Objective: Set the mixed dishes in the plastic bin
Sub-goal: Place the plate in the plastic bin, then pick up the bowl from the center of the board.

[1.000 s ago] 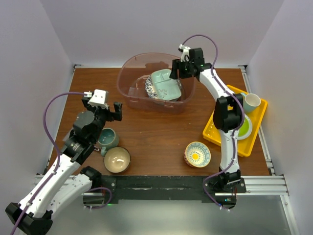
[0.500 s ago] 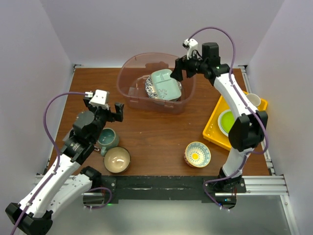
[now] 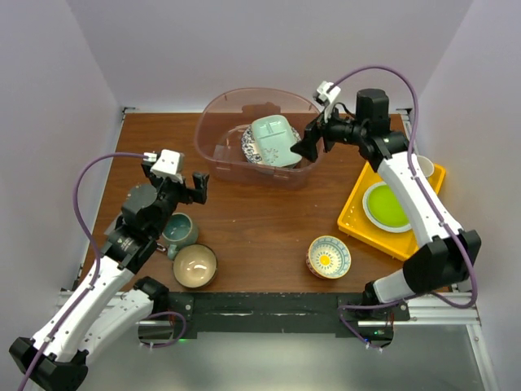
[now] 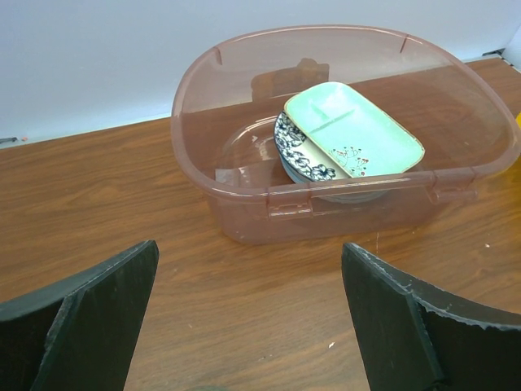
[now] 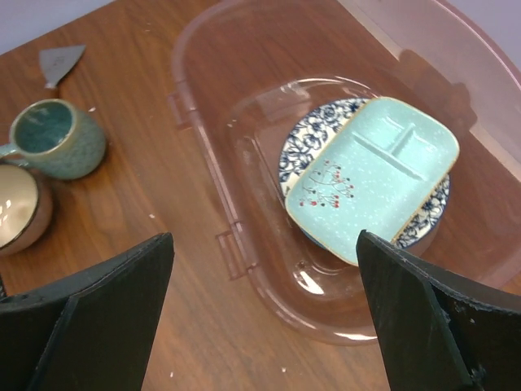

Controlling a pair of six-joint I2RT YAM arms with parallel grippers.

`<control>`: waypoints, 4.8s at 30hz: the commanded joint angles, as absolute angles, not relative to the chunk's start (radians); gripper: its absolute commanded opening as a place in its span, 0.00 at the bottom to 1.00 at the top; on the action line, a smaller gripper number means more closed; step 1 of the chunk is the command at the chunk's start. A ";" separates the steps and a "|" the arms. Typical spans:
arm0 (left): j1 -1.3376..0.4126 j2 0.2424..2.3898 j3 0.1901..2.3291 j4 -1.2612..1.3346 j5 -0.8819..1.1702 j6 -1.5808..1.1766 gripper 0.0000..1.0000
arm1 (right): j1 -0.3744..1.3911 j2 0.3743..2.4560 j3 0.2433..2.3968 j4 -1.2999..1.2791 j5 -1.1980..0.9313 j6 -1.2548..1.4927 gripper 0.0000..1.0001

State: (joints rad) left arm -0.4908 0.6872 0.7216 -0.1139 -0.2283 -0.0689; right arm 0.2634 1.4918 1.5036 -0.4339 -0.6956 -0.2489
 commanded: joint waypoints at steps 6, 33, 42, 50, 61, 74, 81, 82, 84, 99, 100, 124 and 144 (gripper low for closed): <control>-0.476 0.693 0.729 -0.075 -0.158 -0.109 1.00 | 0.268 1.339 1.376 -0.448 -0.807 -0.360 0.98; -0.476 0.857 0.756 -0.071 0.305 -0.295 1.00 | 0.267 1.172 1.132 -0.905 -0.948 -1.078 0.98; -0.476 0.920 0.761 -0.078 0.400 -0.314 1.00 | 0.267 1.186 1.080 -0.945 -0.812 -1.181 0.98; -0.474 0.957 0.761 -0.086 0.417 -0.314 0.98 | 0.267 1.230 1.065 -1.084 -0.683 -1.354 0.98; -0.476 0.980 0.761 -0.094 0.430 -0.310 0.98 | 0.267 1.324 1.042 -1.164 -0.664 -1.465 0.78; -0.476 0.992 0.762 -0.094 0.426 -0.307 0.98 | 0.294 1.419 1.023 -1.161 -0.663 -1.476 0.47; -0.476 0.994 0.764 -0.094 0.428 -0.305 0.98 | 0.313 1.410 1.031 -1.175 -0.663 -1.465 0.33; -0.476 0.996 0.764 -0.095 0.428 -0.304 0.98 | 0.313 1.407 1.032 -1.183 -0.663 -1.463 0.32; -0.476 0.996 0.764 -0.097 0.428 -0.302 0.98 | 0.314 1.402 1.035 -1.187 -0.664 -1.463 0.27; -0.476 0.999 0.765 -0.094 0.434 -0.304 0.98 | 0.316 1.361 1.130 -1.302 -0.683 -1.482 0.00; -0.476 1.000 0.765 -0.094 0.434 -0.304 0.98 | 0.318 1.359 1.140 -1.325 -0.687 -1.494 0.00; -0.477 1.006 0.785 -0.041 0.552 -0.377 0.98 | 0.316 1.416 1.404 -1.462 -0.880 -1.391 0.00; -0.517 1.020 0.764 0.060 0.425 -0.571 1.00 | 0.316 1.517 1.414 -1.201 -0.982 -1.014 0.00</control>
